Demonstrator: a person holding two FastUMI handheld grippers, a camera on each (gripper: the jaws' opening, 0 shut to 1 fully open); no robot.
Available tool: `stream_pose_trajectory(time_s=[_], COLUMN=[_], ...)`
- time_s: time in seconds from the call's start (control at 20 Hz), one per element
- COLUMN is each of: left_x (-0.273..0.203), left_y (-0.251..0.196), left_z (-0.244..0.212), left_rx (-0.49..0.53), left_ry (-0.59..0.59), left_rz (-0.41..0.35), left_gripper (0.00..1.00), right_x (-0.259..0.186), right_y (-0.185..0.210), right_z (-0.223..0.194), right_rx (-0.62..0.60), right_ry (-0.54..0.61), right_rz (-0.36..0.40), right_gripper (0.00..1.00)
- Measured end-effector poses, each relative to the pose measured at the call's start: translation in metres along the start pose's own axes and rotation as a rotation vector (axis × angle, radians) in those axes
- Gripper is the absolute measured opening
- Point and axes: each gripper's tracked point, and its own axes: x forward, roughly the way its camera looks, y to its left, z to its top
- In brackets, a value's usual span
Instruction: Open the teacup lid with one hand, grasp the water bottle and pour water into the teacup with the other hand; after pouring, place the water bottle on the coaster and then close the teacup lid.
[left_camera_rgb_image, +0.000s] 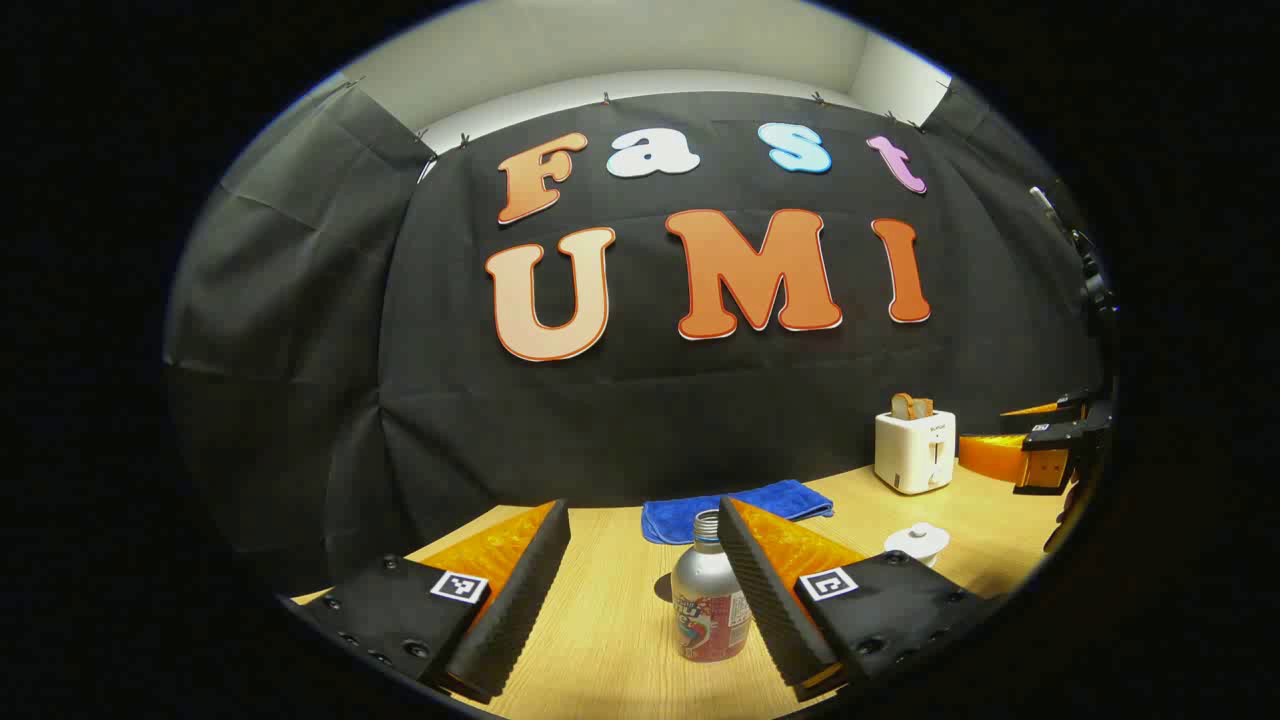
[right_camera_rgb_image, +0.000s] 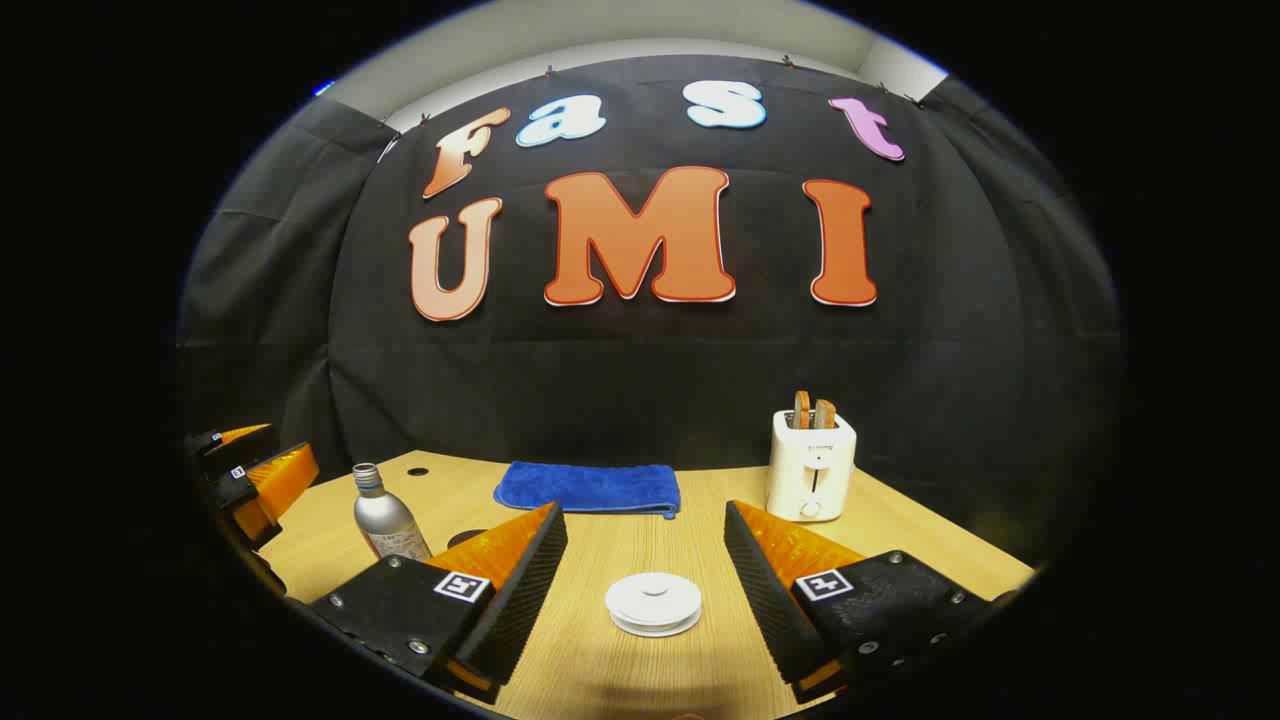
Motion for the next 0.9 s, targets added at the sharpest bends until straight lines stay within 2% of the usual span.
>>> stream_pose_trajectory(time_s=[0.1,0.65,0.9], left_x=[0.002,0.002,0.000], left_y=[0.000,0.000,0.003], left_z=[-0.001,0.008,0.014], left_rx=[0.001,-0.027,-0.024], left_ry=[-0.001,-0.033,-0.052], left_rz=[0.002,0.003,0.008], left_gripper=[0.97,0.95,0.97], right_x=[-0.001,-0.011,-0.008], right_y=[0.003,0.013,0.009], right_z=[0.004,0.016,0.008], right_rx=[0.004,-0.046,-0.089], right_ry=[-0.010,-0.067,-0.051], right_rz=[0.005,0.039,0.014], right_gripper=[0.95,0.95,0.98])
